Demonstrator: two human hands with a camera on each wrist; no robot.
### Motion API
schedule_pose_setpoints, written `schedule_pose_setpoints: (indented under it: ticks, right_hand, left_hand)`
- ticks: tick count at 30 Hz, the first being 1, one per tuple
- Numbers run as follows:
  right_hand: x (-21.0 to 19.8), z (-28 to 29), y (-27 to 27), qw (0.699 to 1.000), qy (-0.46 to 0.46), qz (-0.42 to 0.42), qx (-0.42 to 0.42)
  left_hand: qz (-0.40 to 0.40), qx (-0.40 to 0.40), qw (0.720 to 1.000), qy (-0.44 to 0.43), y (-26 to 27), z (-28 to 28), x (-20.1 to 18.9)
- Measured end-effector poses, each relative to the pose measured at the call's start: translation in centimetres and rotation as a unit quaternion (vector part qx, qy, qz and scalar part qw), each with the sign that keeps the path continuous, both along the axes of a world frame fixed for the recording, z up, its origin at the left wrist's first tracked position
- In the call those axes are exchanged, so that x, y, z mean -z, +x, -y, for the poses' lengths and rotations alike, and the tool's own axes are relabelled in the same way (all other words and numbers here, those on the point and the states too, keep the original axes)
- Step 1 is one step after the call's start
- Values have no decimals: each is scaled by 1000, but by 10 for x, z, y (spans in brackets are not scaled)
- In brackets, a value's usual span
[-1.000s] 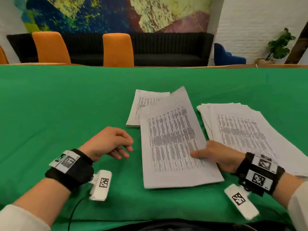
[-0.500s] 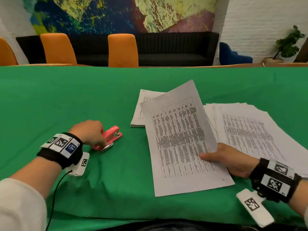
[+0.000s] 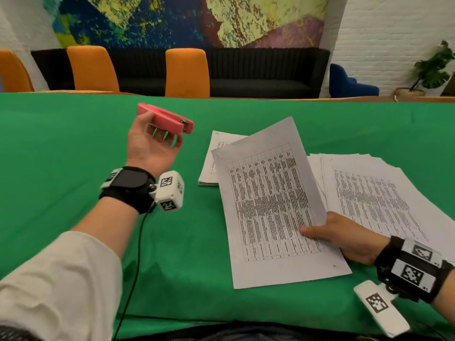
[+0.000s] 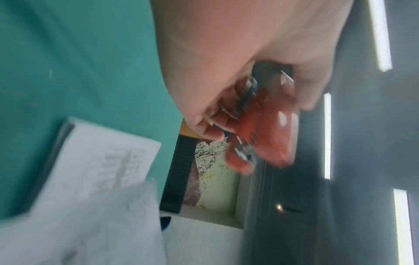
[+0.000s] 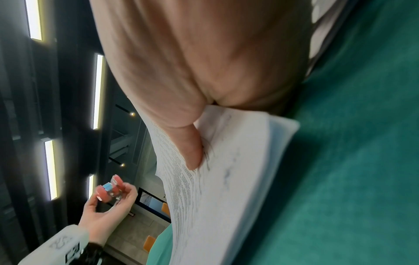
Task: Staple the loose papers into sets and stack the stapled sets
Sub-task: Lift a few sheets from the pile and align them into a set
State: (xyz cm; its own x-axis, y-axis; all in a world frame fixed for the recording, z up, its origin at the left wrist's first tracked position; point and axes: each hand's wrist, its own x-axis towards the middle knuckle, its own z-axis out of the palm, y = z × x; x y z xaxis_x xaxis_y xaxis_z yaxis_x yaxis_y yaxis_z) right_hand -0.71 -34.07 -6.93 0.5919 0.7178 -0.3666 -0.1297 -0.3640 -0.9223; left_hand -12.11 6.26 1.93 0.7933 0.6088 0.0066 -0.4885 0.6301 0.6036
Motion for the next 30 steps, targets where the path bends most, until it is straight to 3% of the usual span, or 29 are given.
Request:
schedule_pose_setpoints:
  ticks: [3,7,12,14,17,19,25,30]
  right_hand:
    - [1,0,1,1000,2,0,-2]
    - [2,0,1,1000,-1,14,-11]
    - [2,0,2,1000,-1,16,-6]
    - [2,0,2,1000,1,14,-6]
    - [2,0,1,1000,1,13,-8]
    - [2,0,1,1000,2,11,-8]
    - [2,1,2,1000,7,7,-1]
    - [1,1,2,1000,10,3,3]
  left_hand:
    - [-45,-44,995,-75,25,16,-11]
    - [-187,-101,971,112,64,36,-18]
    - [-214,-91,913,335,105,60,-27]
    - [-237,-94,874,413,114,66,-21]
    - [-273,-99,821,492,119,72,-10]
    - [-293,-102,805,505,119,70,-2]
    - [-334,-95,852,393,108,57,25]
    - [-348,-82,865,351,106,54,49]
